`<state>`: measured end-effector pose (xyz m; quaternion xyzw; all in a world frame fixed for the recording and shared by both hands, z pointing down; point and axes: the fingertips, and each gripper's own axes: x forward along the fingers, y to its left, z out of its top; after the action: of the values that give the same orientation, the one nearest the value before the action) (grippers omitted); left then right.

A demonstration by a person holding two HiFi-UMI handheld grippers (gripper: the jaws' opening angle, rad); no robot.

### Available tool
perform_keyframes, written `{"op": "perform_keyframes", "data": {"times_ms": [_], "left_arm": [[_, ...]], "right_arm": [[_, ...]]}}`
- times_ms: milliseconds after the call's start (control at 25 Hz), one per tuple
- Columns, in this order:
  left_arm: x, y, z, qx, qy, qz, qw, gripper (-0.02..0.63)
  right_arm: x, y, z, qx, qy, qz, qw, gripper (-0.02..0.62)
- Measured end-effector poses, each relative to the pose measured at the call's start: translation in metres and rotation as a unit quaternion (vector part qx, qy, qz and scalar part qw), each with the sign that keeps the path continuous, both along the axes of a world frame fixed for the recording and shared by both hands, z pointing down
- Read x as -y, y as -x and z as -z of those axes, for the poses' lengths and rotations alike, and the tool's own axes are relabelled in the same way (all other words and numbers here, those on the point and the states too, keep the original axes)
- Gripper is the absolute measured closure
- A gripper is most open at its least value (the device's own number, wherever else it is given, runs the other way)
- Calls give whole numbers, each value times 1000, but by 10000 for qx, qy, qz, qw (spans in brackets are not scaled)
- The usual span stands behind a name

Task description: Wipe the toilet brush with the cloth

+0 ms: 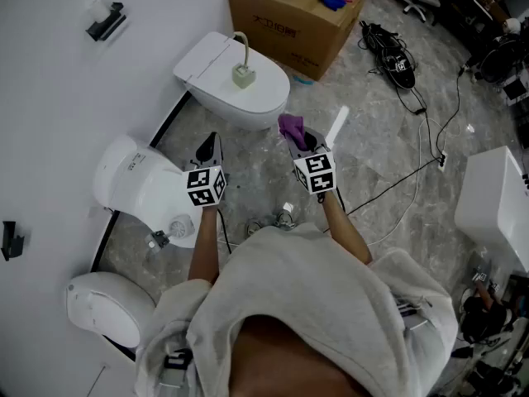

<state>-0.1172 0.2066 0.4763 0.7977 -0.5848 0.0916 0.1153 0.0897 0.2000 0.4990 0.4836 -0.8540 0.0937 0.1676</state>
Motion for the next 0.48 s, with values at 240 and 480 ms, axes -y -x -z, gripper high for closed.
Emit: {"op": "perform_keyframes", "data": {"times_ms": [240, 480], "left_arm": [[3, -2, -2, 35, 6, 19, 10000, 586], [8, -7, 0, 77, 5, 72, 9999, 586]], "right_arm": [[5, -3, -1, -5, -3, 21, 10000, 494], [11, -6, 0, 115, -1, 119, 9999, 494]]}}
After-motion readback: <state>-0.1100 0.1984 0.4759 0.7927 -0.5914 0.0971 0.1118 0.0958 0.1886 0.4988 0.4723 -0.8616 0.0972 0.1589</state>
